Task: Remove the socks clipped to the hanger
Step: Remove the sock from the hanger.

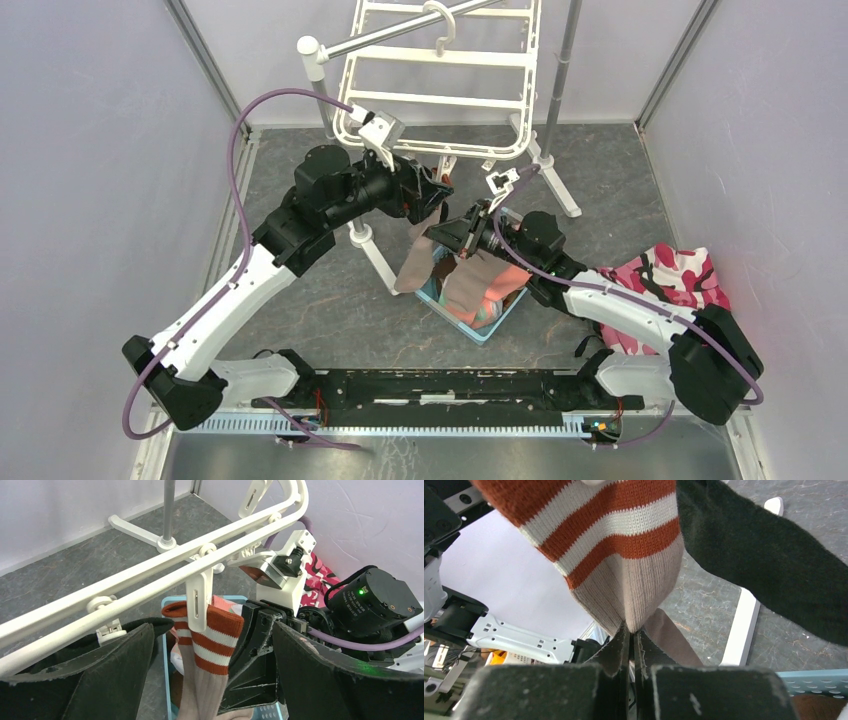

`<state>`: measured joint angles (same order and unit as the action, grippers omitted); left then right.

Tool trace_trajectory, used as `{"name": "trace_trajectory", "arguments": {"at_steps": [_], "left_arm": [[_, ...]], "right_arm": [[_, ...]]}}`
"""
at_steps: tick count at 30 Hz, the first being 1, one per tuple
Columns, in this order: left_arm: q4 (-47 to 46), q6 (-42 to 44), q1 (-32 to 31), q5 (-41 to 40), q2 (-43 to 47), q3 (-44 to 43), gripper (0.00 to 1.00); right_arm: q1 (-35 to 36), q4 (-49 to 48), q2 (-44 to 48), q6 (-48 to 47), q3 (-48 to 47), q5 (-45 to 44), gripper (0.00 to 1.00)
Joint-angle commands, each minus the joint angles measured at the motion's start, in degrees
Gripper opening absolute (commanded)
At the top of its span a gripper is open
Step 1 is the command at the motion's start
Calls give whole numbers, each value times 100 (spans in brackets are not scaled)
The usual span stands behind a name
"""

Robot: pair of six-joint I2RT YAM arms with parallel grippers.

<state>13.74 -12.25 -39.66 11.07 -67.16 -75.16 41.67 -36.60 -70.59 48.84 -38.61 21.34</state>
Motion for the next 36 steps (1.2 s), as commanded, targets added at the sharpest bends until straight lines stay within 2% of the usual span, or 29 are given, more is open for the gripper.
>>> {"name": "trace_trajectory", "arguments": {"at_steps": [1,7,12,16,21,23,26,32,36], "left_arm": [[-81,416,-140,-138,-16,-239,93],[-64,725,-273,-491,-61,-333,93],[21,1438,-400,-904,-52,-422,93],[97,1473,-359,-390,213,-225,96],[926,1340,-161,1241,525,36,100],[1320,1476,27,2128,598,89,100],[1816,1765,144,2774,653,190,100],[1975,2360,170,3001,896,762,100],[1830,2367,173,2980,884,917,100]], "right_arm": [[192,-36,145,-145,-88,-811,2],[588,403,187,-239,-260,-1669,0],[888,391,128,-260,-283,-1752,0],[926,426,405,-297,-133,-1738,0],[914,894,975,-526,-67,-1728,0],[912,1110,1181,-609,-79,-1709,1],[913,1096,1348,-525,9,-1599,1],[913,944,1288,-359,23,-1082,0],[913,840,1320,-305,26,-976,0]]}}
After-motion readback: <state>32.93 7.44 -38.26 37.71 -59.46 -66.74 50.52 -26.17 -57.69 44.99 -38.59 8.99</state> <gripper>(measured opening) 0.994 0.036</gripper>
